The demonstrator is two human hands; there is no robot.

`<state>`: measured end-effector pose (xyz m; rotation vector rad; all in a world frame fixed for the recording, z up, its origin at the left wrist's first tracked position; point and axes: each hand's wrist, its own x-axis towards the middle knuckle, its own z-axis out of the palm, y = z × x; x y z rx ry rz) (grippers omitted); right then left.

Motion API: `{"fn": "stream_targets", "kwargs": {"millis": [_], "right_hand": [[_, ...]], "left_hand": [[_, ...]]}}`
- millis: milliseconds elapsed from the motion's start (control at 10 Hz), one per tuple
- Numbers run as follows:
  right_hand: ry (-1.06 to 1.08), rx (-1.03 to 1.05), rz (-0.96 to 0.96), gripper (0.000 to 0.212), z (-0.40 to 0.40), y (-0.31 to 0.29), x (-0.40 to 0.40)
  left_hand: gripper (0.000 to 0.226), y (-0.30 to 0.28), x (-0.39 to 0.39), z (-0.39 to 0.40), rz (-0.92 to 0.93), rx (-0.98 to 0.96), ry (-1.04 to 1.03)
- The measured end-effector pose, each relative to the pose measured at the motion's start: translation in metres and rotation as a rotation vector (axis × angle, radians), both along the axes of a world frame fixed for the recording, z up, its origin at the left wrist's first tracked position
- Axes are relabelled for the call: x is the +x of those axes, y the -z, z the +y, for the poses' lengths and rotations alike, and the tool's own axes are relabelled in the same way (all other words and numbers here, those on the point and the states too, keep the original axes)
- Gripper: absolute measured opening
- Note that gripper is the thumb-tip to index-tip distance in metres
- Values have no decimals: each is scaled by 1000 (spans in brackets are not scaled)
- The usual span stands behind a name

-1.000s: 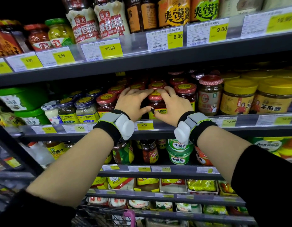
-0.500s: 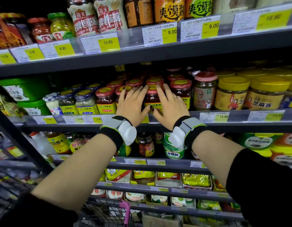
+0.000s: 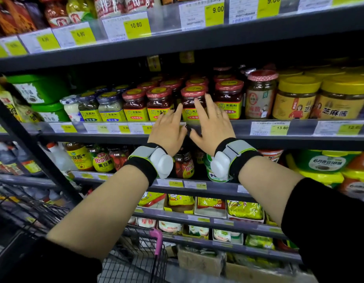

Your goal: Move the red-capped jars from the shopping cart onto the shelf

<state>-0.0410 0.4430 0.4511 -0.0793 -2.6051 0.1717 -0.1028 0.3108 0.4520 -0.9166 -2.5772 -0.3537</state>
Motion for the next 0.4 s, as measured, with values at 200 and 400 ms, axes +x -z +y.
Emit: {"fn": "stream_targets", "kwargs": {"millis": [200,400], "right_hand": [[17,20,-48,71,-13,12,5],[69,60,-135,70,-32,20,15]], "left_hand": [[60,7,5,-14,-21,-10,51],[60,14,11,-33,-46,-75,120]]}}
